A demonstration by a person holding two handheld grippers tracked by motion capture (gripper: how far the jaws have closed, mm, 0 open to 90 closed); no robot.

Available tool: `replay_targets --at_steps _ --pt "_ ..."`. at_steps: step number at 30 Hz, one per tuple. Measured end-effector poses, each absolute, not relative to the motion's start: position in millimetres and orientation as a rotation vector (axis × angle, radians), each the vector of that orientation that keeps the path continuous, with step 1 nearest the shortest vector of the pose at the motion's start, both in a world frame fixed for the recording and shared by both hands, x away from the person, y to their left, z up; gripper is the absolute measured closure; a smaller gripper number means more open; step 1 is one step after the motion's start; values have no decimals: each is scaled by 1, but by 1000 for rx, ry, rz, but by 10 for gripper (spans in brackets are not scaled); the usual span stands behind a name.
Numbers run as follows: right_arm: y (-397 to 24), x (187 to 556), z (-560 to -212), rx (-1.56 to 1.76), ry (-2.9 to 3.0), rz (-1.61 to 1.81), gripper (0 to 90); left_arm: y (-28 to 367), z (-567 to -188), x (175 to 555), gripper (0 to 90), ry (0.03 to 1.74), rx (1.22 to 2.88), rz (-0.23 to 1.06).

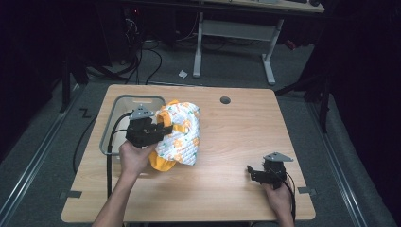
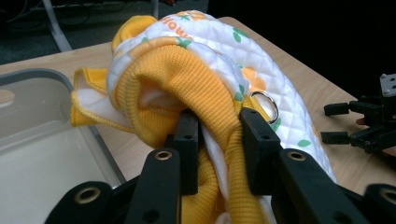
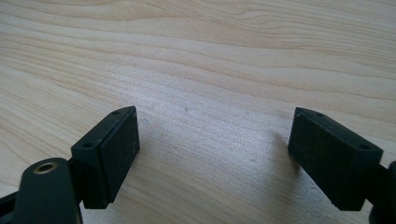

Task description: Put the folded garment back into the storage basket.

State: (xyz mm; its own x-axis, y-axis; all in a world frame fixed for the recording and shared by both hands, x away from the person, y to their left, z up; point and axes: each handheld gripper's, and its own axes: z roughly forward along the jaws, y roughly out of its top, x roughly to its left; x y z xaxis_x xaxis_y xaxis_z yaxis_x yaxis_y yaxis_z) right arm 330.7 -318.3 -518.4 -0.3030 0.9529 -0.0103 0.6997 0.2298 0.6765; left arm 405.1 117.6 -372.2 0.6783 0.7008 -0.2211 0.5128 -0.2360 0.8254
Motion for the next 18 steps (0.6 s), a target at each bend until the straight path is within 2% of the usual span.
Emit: replay_targets --at_steps 18 --pt "-318 331 -518 1518 2085 803 165 143 -362 412 705 992 1892 282"
